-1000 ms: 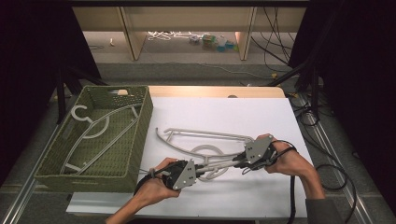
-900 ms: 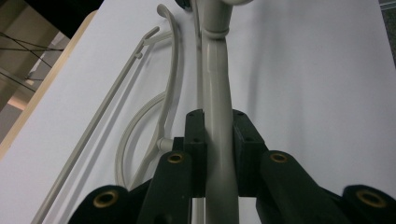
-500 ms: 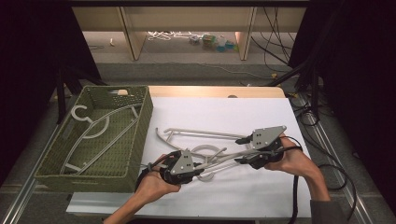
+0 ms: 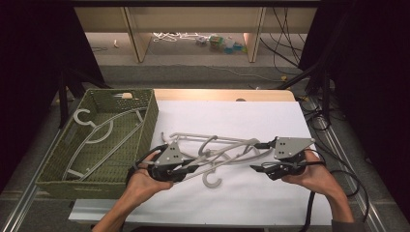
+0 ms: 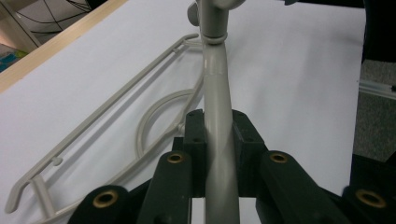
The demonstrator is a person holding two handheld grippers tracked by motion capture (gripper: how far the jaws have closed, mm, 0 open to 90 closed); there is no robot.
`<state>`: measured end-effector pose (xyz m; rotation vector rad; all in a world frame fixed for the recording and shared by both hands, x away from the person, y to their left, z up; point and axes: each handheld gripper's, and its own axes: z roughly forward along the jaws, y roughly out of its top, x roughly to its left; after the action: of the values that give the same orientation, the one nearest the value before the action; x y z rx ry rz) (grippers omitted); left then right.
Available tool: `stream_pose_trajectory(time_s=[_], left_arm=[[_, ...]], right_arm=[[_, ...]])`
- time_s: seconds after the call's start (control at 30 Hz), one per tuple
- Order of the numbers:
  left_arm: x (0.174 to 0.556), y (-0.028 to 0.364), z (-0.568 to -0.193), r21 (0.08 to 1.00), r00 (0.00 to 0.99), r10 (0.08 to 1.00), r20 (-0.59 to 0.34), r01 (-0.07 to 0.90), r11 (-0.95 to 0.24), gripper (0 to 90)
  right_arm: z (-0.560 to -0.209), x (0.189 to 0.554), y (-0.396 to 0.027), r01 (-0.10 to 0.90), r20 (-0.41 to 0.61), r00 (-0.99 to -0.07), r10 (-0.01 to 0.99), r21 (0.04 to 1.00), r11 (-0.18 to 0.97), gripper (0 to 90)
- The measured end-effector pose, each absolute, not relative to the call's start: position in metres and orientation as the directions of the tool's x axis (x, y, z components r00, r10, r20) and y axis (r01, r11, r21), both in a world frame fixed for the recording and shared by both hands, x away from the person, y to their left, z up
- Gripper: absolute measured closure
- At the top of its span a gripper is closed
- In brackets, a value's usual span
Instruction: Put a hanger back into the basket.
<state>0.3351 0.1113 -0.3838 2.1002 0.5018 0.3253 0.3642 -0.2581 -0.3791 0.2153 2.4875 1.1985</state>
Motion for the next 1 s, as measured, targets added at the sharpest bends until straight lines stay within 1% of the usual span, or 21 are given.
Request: stream_pose_trajectory(time_s=[0.13,0.27,0.43,0.53,0.6,0.77,1.0], left_arm=[[0.334,0.127,-0.372,0.863,0.869,0.495,0.011,0.242,-0.444,79.1],[0.335,0.142,-0.363,0.883,0.85,0.526,-0.014,0.258,-0.393,79.1],[0.331,0.165,-0.349,0.904,0.826,0.56,-0.064,0.285,-0.318,79.1],[0.328,0.179,-0.336,0.908,0.812,0.583,-0.038,0.272,-0.319,79.1],[0.328,0.19,-0.327,0.917,0.799,0.6,-0.049,0.274,-0.29,79.1],[0.33,0.212,-0.308,0.927,0.776,0.63,-0.031,0.258,-0.272,79.1],[0.34,0.25,-0.295,0.929,0.711,0.702,-0.038,0.284,-0.237,79.1]], right_arm=[[-0.381,0.365,-0.265,0.019,-0.235,-0.903,0.359,0.814,0.58,30.9],[-0.383,0.366,-0.269,0.04,-0.228,-0.886,0.404,0.83,0.556,30.5],[-0.392,0.364,-0.27,0.049,-0.221,-0.891,0.397,0.822,0.568,30.5],[-0.397,0.364,-0.268,0.059,-0.207,-0.897,0.39,0.819,0.571,30.5],[-0.4,0.364,-0.266,0.061,-0.201,-0.901,0.384,0.819,0.571,30.4],[-0.405,0.365,-0.259,0.062,-0.197,-0.907,0.372,0.812,0.58,29.3],[-0.408,0.366,-0.258,0.068,-0.191,-0.908,0.372,0.811,0.581,28.2]])
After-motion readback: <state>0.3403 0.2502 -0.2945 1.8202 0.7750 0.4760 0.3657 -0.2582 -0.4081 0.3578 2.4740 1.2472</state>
